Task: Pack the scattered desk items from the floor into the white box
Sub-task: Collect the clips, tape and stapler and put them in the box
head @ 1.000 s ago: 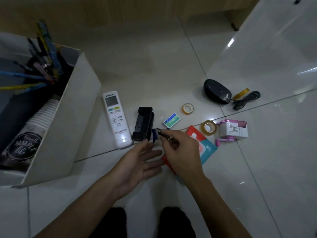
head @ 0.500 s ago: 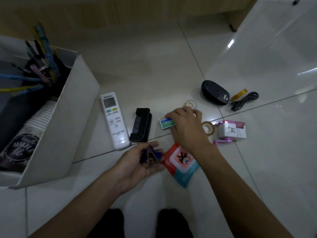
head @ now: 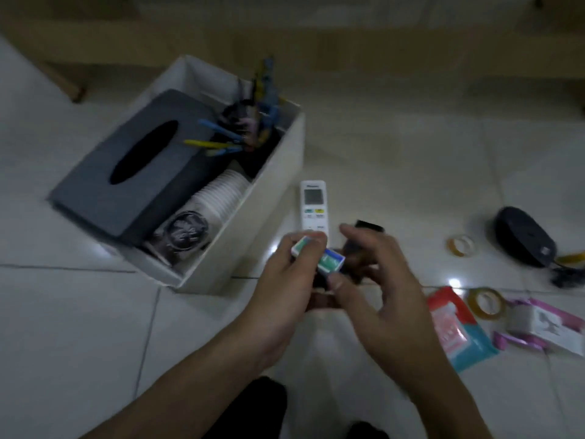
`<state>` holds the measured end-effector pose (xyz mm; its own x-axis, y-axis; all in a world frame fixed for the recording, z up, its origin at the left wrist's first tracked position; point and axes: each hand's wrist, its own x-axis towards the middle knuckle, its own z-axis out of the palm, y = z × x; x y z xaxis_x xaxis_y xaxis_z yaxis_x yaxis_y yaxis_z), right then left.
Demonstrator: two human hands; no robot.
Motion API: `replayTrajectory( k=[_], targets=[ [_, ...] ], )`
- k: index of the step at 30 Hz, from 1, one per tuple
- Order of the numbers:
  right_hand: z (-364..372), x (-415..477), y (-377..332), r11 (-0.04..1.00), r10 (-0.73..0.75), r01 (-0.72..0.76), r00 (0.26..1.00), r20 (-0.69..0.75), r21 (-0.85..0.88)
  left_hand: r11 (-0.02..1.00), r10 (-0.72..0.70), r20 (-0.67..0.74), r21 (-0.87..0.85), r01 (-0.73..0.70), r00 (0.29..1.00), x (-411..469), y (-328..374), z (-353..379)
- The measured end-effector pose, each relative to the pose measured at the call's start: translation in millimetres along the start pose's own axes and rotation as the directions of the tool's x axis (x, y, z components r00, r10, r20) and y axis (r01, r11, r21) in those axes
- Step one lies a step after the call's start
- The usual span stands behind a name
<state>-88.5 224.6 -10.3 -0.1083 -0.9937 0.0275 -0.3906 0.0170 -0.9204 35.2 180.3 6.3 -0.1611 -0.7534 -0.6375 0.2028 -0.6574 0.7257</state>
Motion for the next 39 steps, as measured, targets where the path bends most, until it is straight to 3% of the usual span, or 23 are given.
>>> replayTrajectory(
  k=[3,6,8,10,13,16,19,22,25,28,30,33,36,39],
  targets=[
    [18,38,-24,0.994,-0.108,0.108,0.993,0.046,0.017,0.955,0.292,-0.153,0.110,-0.277,0.944,-7,53,-39],
    [43,73,-37,0.967,-0.226,0.245,0.952,0.209,-0.072,0.840,0.450,-0.163,0.412,-0.354,0.878,-11,90,-93],
    [60,90,-40,0.942,-0.268,0.314,0.918,0.293,-0.123,0.678,0.488,-0.130,0.679,-0.282,0.863,-8,98,-126],
    [75,99,-40,0.915,-0.300,0.368,0.895,0.330,-0.167,0.449,0.493,-0.059,0.871,-0.197,0.868,0,93,-143],
    [88,102,-37,0.910,-0.311,0.374,0.902,0.300,-0.178,0.108,0.496,0.111,0.976,-0.188,0.861,15,74,-142],
    [95,102,-32,0.928,-0.275,0.331,0.917,0.288,-0.169,-0.052,0.528,0.154,0.987,-0.150,0.835,24,69,-134],
    [96,100,-29,0.944,-0.250,0.302,0.917,0.311,-0.131,-0.047,0.499,0.154,0.987,-0.151,0.853,30,75,-135],
    [90,100,-30,0.952,-0.255,0.297,0.908,0.333,-0.079,0.092,0.450,0.152,0.972,-0.215,0.880,32,83,-136],
    [88,101,-32,0.953,-0.252,0.295,0.896,0.365,-0.067,0.246,0.308,0.161,0.939,-0.242,0.938,32,86,-137],
    [87,101,-31,0.956,-0.246,0.287,0.895,0.371,-0.058,0.279,0.181,0.163,0.937,-0.210,0.970,31,80,-142],
    [87,101,-31,0.961,-0.234,0.272,0.900,0.367,-0.056,0.243,0.248,0.162,0.944,-0.223,0.955,31,71,-144],
    [89,98,-31,0.964,-0.231,0.261,0.908,0.350,-0.043,0.203,0.473,0.145,0.942,-0.268,0.869,35,59,-145],
    [90,93,-30,0.965,-0.242,0.260,0.928,0.284,-0.026,0.175,0.612,0.119,0.944,-0.280,0.782,36,60,-146],
    [86,86,-31,0.972,-0.235,0.236,0.960,0.154,0.008,0.260,0.707,0.072,0.899,-0.353,0.703,27,66,-140]
  ],
)
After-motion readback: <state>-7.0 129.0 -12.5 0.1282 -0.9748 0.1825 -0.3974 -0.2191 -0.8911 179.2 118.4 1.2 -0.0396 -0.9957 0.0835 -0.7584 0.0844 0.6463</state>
